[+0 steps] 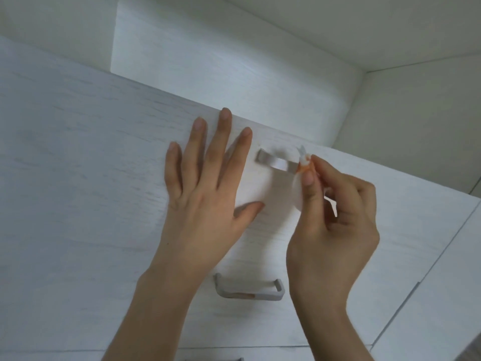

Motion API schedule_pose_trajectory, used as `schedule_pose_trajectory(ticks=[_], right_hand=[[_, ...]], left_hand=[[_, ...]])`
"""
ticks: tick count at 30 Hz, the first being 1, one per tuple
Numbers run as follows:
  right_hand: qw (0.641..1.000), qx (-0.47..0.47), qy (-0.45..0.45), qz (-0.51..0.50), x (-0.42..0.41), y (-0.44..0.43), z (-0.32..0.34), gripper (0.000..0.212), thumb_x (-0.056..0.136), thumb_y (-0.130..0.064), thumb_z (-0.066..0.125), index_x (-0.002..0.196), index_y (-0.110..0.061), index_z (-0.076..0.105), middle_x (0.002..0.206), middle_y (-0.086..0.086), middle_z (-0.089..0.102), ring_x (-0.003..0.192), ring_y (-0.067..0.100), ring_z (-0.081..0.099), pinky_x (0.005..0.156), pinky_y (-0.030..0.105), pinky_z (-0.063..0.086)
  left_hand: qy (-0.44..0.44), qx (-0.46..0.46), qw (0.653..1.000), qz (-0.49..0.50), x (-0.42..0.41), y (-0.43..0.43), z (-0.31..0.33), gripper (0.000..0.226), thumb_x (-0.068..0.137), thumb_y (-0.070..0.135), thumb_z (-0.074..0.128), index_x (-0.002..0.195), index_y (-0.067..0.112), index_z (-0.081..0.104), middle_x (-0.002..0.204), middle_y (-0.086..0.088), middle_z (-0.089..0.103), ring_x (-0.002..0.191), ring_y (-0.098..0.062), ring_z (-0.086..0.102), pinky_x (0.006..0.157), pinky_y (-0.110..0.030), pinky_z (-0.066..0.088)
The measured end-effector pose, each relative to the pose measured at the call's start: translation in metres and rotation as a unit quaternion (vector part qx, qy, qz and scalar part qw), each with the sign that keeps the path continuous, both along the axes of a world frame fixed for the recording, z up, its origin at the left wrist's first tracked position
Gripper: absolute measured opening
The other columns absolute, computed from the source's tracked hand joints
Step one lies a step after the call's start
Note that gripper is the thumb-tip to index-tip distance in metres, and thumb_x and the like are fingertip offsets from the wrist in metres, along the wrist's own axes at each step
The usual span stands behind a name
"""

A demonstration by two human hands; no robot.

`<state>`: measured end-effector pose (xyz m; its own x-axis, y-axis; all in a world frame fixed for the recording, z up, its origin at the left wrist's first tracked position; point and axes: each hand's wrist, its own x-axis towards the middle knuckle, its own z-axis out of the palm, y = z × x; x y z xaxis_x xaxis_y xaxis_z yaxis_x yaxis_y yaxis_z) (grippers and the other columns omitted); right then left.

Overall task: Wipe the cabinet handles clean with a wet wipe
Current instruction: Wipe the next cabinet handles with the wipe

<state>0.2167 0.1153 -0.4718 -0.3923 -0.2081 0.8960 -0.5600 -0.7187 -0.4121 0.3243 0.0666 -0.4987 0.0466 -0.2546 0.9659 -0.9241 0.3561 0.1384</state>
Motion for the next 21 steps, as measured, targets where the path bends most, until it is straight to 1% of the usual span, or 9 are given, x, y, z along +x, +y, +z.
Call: schedule_pose_trajectory(ticks=[2, 3, 5, 6, 9, 11, 13, 18, 21], right_hand=[[1.0, 0.001, -0.022, 0.015, 0.005, -0.003, -0.002, 0.018, 0.087, -0.02, 0.062, 0.103, -0.027, 0.066, 0.089, -0.014, 0.053, 0.085, -0.004, 0.058, 0.087, 0.035, 0.053], [0.999, 0.004, -0.027, 0.03, 0.007, -0.005, -0.002, 0.019, 0.086, -0.018, 0.063, 0.103, -0.025, 0.067, 0.088, -0.014, 0.054, 0.085, -0.004, 0.058, 0.086, 0.035, 0.053], [0.999, 0.004, -0.019, 0.046, 0.011, -0.008, 0.0, 0.02, 0.085, -0.015, 0.065, 0.104, -0.022, 0.068, 0.086, -0.014, 0.054, 0.081, -0.001, 0.058, 0.078, 0.02, 0.051], [0.999, 0.002, -0.016, 0.046, 0.012, -0.009, 0.0, 0.02, 0.085, -0.015, 0.065, 0.103, -0.021, 0.069, 0.085, -0.015, 0.054, 0.079, 0.0, 0.057, 0.078, 0.018, 0.049], [0.998, -0.012, -0.049, 0.043, 0.015, -0.012, 0.0, 0.018, 0.085, -0.015, 0.066, 0.102, -0.018, 0.071, 0.083, -0.013, 0.054, 0.078, -0.001, 0.057, 0.087, 0.03, 0.051], [0.999, -0.012, -0.02, 0.041, 0.017, -0.012, -0.001, 0.022, 0.084, -0.012, 0.065, 0.106, -0.015, 0.068, 0.084, -0.013, 0.053, 0.079, -0.005, 0.055, 0.079, 0.014, 0.048], [0.999, -0.002, 0.016, 0.041, 0.015, -0.01, -0.002, 0.024, 0.085, -0.009, 0.064, 0.107, -0.017, 0.067, 0.085, -0.014, 0.053, 0.08, -0.005, 0.055, 0.076, 0.007, 0.044], [0.994, -0.02, -0.098, 0.037, -0.005, -0.007, -0.005, 0.022, 0.086, -0.01, 0.064, 0.106, -0.018, 0.066, 0.087, -0.008, 0.056, 0.083, -0.008, 0.057, 0.074, 0.003, 0.041], [0.994, -0.015, -0.096, 0.046, 0.003, -0.011, -0.007, 0.021, 0.084, -0.009, 0.067, 0.103, -0.018, 0.068, 0.086, -0.008, 0.057, 0.081, -0.005, 0.058, 0.072, 0.005, 0.043]], left_hand=[[-0.006, 0.005, 1.0, -0.002, 0.001, 0.0, 0.0, 0.094, 0.073, 0.053, 0.069, 0.148, 0.018, 0.025, 0.156, -0.009, 0.012, 0.144, -0.032, 0.007, 0.114, -0.049, 0.002], [-0.006, 0.006, 1.0, -0.003, 0.001, 0.0, 0.0, 0.094, 0.073, 0.053, 0.069, 0.149, 0.018, 0.025, 0.157, -0.008, 0.011, 0.144, -0.031, 0.007, 0.114, -0.049, 0.001], [-0.001, 0.008, 1.0, -0.008, 0.001, 0.0, 0.0, 0.094, 0.073, 0.052, 0.07, 0.148, 0.019, 0.025, 0.157, -0.008, 0.011, 0.144, -0.03, 0.005, 0.115, -0.047, 0.0], [0.001, 0.009, 1.0, -0.011, 0.0, -0.001, 0.0, 0.094, 0.073, 0.052, 0.07, 0.148, 0.019, 0.025, 0.157, -0.007, 0.01, 0.144, -0.03, 0.005, 0.115, -0.047, -0.001], [-0.002, 0.008, 1.0, -0.01, 0.0, -0.001, -0.001, 0.092, 0.075, 0.052, 0.07, 0.149, 0.019, 0.024, 0.157, -0.007, 0.01, 0.144, -0.03, 0.005, 0.115, -0.047, -0.001], [0.002, 0.006, 1.0, -0.011, 0.0, -0.002, -0.001, 0.092, 0.076, 0.052, 0.071, 0.149, 0.02, 0.024, 0.157, -0.007, 0.01, 0.144, -0.03, 0.004, 0.115, -0.047, -0.002], [0.004, 0.005, 1.0, -0.01, -0.001, -0.002, -0.001, 0.092, 0.076, 0.052, 0.07, 0.149, 0.02, 0.024, 0.156, -0.006, 0.01, 0.144, -0.029, 0.005, 0.115, -0.046, -0.002], [-0.009, 0.01, 1.0, 0.005, 0.002, -0.002, 0.0, 0.091, 0.075, 0.058, 0.055, 0.149, 0.02, 0.02, 0.156, -0.008, 0.008, 0.144, -0.031, 0.004, 0.115, -0.048, -0.001], [-0.011, 0.006, 1.0, 0.004, 0.001, -0.002, 0.0, 0.089, 0.076, 0.058, 0.054, 0.149, 0.02, 0.021, 0.156, -0.008, 0.009, 0.144, -0.031, 0.005, 0.115, -0.047, -0.002]])
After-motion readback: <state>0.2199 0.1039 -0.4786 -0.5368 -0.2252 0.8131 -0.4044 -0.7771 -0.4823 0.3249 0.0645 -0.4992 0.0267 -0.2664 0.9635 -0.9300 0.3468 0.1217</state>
